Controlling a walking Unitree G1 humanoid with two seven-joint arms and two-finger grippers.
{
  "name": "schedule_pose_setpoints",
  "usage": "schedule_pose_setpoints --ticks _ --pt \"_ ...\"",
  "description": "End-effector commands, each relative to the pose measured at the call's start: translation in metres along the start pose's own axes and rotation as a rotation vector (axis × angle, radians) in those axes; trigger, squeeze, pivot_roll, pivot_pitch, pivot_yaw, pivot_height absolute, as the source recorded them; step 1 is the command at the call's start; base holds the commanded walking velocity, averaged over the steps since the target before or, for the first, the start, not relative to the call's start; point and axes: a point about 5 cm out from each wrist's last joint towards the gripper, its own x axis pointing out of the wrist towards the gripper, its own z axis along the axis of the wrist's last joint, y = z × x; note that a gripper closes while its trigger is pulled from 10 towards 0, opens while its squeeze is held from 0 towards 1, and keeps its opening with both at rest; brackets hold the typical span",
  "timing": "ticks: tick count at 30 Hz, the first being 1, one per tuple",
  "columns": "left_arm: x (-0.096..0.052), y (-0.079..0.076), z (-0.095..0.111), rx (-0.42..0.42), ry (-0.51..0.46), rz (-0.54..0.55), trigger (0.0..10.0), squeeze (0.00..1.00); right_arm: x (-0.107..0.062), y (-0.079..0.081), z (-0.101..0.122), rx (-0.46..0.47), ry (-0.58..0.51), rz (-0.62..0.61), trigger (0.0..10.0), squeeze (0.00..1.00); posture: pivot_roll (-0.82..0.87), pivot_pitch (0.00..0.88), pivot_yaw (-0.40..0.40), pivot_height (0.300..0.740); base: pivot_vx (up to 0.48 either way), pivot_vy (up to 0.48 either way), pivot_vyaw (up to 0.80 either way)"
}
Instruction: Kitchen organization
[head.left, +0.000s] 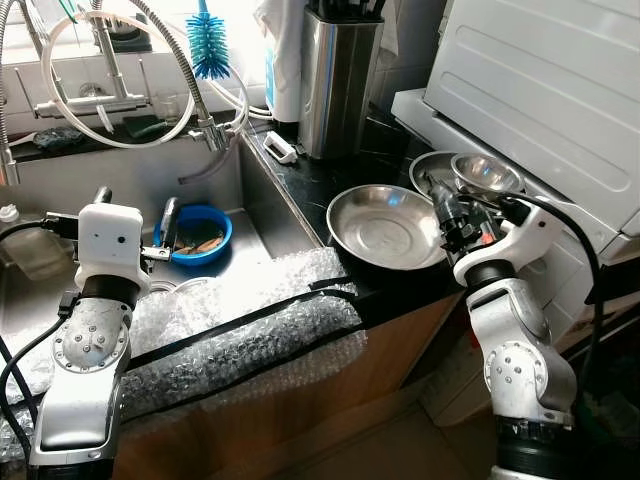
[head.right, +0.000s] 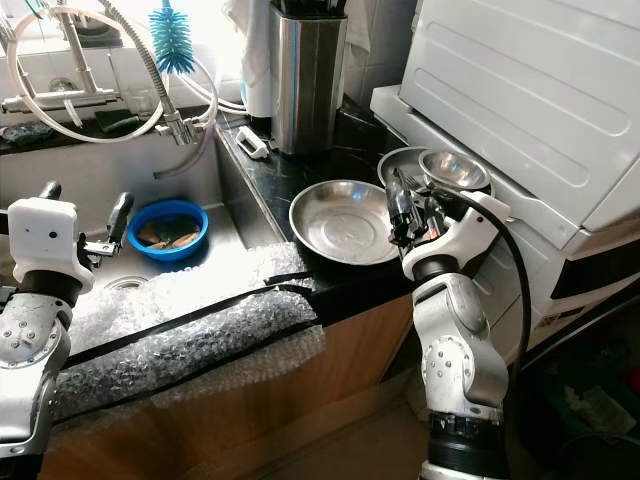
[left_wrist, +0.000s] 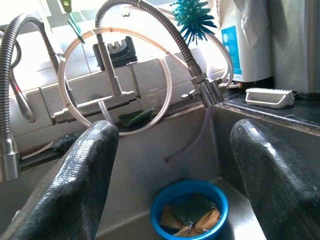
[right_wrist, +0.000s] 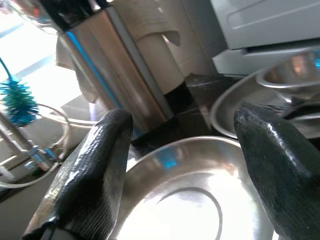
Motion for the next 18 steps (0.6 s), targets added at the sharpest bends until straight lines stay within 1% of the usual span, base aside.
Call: schedule_pose_setpoints --ticks 1,3,6,8,12,16,17,18 --pt "0.002 -0.003 0.005 0.006 -0.020 -0.002 10.0 0.00 -0.002 0.003 0.007 -0.012 -0.038 0.007 10.0 0.00 -0.02 0.000 -0.107 0.740 0.000 0.000 0.00" --pt "0.002 -0.003 0.004 0.006 -0.019 0.000 10.0 0.00 -0.002 0.004 0.003 -0.014 -0.021 0.005 10.0 0.00 -0.02 0.000 -0.107 0.740 0.000 0.000 0.00" --pt "0.001 -0.004 0.003 0.005 -0.016 0.001 10.0 0.00 -0.005 0.008 -0.006 -0.023 0.036 0.020 10.0 0.00 -0.02 0.000 -0.109 0.740 0.000 0.000 0.00" --pt "0.001 -0.004 0.002 0.006 -0.012 0.000 10.0 0.00 -0.009 0.009 -0.023 -0.084 0.142 0.003 10.0 0.00 -0.02 0.000 -0.110 0.740 0.000 0.000 0.00" --pt "0.001 -0.004 0.002 0.006 -0.009 0.001 10.0 0.00 -0.011 0.005 -0.030 -0.048 0.157 -0.051 10.0 0.00 -0.02 0.000 -0.112 0.740 0.000 0.000 0.00" --pt "0.001 -0.005 0.001 0.007 -0.008 0.000 10.0 0.00 -0.009 0.008 -0.028 -0.044 0.152 -0.034 10.0 0.00 -0.02 0.000 -0.114 0.740 0.000 0.000 0.00" --pt "0.001 -0.005 0.001 0.007 -0.008 0.002 10.0 0.00 -0.008 0.008 -0.027 -0.041 0.152 -0.038 10.0 0.05 -0.02 0.000 -0.114 0.740 0.000 0.000 0.00" --pt "0.001 -0.005 0.001 0.008 -0.008 0.002 10.0 0.00 -0.007 0.007 -0.026 -0.030 0.147 -0.043 10.0 1.00 -0.02 0.000 -0.114 0.740 0.000 0.000 0.00"
